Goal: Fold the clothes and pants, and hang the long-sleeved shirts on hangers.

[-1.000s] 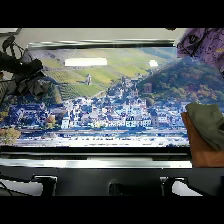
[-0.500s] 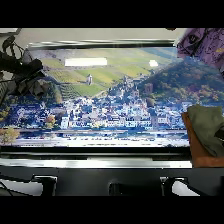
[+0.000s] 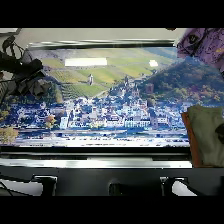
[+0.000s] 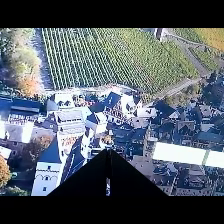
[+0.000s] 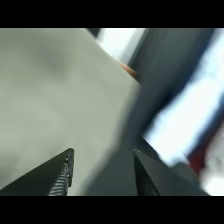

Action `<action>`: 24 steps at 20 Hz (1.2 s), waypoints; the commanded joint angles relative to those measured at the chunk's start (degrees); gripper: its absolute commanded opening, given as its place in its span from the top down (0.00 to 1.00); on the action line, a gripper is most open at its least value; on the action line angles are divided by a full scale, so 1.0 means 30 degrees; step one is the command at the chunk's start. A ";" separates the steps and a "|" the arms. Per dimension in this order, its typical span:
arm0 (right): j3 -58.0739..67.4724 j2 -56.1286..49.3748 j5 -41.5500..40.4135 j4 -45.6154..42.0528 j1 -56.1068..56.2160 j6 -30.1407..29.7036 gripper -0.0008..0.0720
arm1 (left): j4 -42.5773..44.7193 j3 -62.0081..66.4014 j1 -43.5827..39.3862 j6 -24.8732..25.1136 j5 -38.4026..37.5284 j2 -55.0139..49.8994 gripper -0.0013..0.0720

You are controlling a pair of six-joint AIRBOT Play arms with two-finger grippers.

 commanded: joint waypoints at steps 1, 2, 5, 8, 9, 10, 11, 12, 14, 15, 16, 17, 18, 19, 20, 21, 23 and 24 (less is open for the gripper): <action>0.1158 0.1625 -0.7708 0.7220 0.0036 -0.3453 0.55 | -0.0007 -0.0007 -0.0007 -0.0066 -0.0168 0.0029 0.96; 0.1428 0.1887 -0.9362 0.9799 0.0291 -0.4998 0.61 | -0.0007 -0.0007 -0.0007 -0.0058 -0.0168 0.0066 0.96; 0.1989 0.1698 -1.0098 1.3092 0.3483 -0.8816 0.84 | 0.0044 -0.0007 -0.0240 0.0554 -0.0102 0.0321 0.96; 0.1996 0.1676 -0.9945 1.3034 0.8211 -0.9690 0.95 | 0.2834 -0.0692 -0.1545 0.1231 -0.0022 0.1399 0.96; 0.1996 0.1676 -0.9923 1.3027 0.9581 -0.9712 0.95 | 0.4051 -0.1625 -0.2127 0.1377 0.0357 0.2178 0.96; 0.1989 0.1676 -0.9872 1.3034 1.0987 -0.9697 0.95 | 0.4364 -0.2761 -0.2572 0.1931 0.0889 0.3060 0.96; 0.1996 0.1676 -0.9719 1.3041 1.2182 -0.9653 0.95 | 0.4357 -0.4189 -0.2973 0.2368 0.1603 0.4175 0.96; 0.1996 0.1676 -0.9486 1.3049 1.3369 -0.9624 0.95 | 0.4357 -0.5778 -0.3315 0.2433 0.2499 0.5435 0.96; 0.1996 0.1683 -0.8837 1.3041 1.5234 -0.9632 0.95 | 0.4364 -0.8837 -0.3752 0.2433 0.4291 0.8000 0.96; 0.1996 0.1690 -0.8539 1.3027 1.5883 -0.9632 0.95 | 0.4357 -1.0112 -0.3818 0.2433 0.5034 0.9092 0.96; 0.1996 0.1698 -0.8415 1.3034 1.6378 -0.9632 0.95 | 0.4371 -1.1176 -0.3854 0.2448 0.5595 1.0054 0.96; 0.1996 0.1698 -0.8429 1.3041 1.6691 -0.9624 0.95 | 0.4612 -1.1832 -0.3847 0.2448 0.5901 1.0710 0.96; 0.1996 0.1698 -0.8488 1.3063 1.6823 -0.9566 0.95 | 0.5049 -1.2138 -0.3854 0.2448 0.5967 1.1132 0.96; 0.1996 0.1698 -0.8488 1.3231 1.6823 -0.9566 0.95 | 0.5406 -1.2131 -0.3847 0.2441 0.5850 1.1293 0.96; 0.1996 0.1698 -0.8488 1.3136 1.6779 -0.9566 0.95 | 0.5697 -1.2131 -0.3847 0.2441 0.5741 1.1402 0.96; 0.1996 0.1698 -0.8400 1.3085 1.6779 -0.9566 0.95 | 0.5719 -1.2131 -0.3847 0.2463 0.5333 1.1431 0.96; 0.1996 0.1698 -0.8495 1.3070 1.6786 -0.9573 0.95 | 0.5712 -1.2131 -0.3854 0.2441 0.5260 1.1380 0.96; 0.1996 0.1698 -0.8502 1.3070 1.6786 -0.9573 0.95 | 0.5712 -1.2131 -0.3854 0.2441 0.5260 1.1373 0.96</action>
